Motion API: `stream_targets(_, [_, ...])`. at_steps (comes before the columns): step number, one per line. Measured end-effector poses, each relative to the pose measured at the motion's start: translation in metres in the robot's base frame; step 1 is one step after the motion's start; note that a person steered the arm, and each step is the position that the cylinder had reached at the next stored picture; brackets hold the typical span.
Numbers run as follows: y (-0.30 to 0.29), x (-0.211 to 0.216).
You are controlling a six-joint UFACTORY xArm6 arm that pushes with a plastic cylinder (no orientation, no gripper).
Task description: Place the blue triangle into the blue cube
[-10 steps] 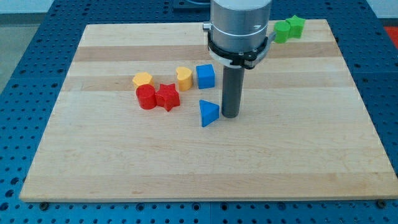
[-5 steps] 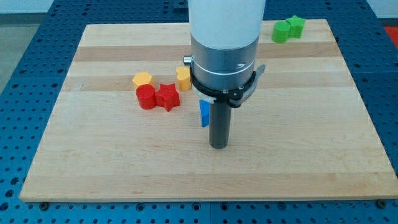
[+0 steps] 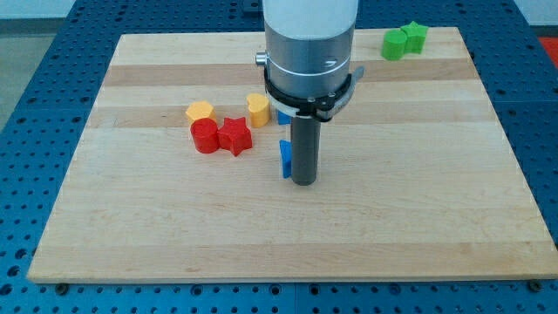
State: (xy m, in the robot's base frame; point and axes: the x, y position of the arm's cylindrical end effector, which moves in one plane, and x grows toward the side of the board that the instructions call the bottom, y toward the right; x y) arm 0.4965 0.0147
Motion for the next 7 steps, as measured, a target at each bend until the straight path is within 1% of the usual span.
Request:
stream_targets(3, [-0.026, -0.005])
stream_targets(4, [-0.027, -0.013])
stream_targets(6, [-0.027, -0.048])
stream_targets(7, [-0.027, -0.056])
